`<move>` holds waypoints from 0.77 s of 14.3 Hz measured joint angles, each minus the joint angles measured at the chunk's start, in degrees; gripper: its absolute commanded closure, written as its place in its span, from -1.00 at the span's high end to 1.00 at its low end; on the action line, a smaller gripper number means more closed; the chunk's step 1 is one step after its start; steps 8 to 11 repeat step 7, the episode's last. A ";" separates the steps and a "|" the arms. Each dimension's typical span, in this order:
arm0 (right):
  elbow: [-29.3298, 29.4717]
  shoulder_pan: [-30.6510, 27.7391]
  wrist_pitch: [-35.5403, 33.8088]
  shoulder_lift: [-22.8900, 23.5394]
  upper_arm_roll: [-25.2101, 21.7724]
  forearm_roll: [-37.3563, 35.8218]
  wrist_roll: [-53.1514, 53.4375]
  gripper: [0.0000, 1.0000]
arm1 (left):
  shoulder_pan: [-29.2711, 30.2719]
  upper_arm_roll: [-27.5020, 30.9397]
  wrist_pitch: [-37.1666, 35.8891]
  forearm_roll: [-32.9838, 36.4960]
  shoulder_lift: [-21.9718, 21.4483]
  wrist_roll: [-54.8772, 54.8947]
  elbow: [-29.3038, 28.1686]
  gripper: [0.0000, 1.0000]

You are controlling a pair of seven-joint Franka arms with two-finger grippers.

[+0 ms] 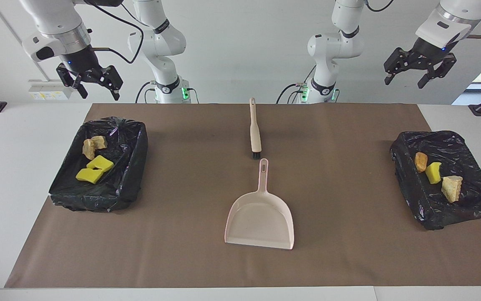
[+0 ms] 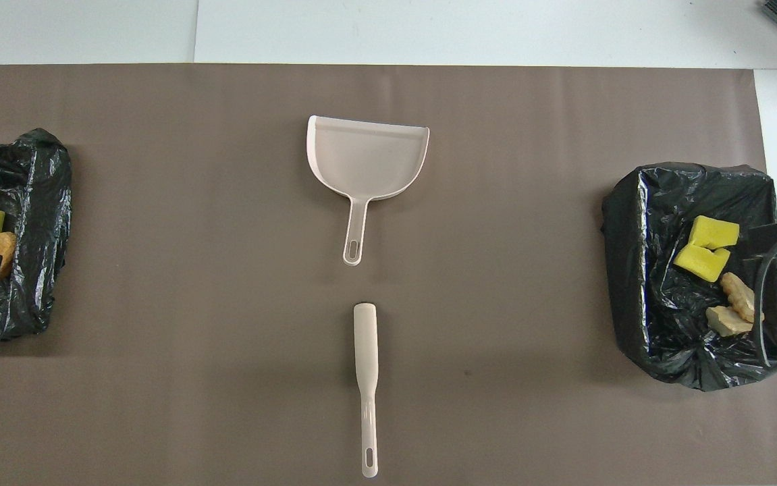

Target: Sweep and dump trash in bin

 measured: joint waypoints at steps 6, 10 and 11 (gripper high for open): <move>0.00 -0.44 0.00 0.00 -0.12 0.00 0.01 1.00 | 0.00 -0.11 0.37 1.97 0.39 0.00 0.04 1.00; 0.00 -0.47 0.00 0.00 -0.12 0.00 0.01 1.00 | 0.00 -0.11 0.46 1.97 0.39 0.00 0.08 1.00; 0.00 -0.47 0.00 0.00 -0.12 0.00 0.01 1.00 | 0.00 -0.11 0.46 1.97 0.39 0.00 0.08 1.00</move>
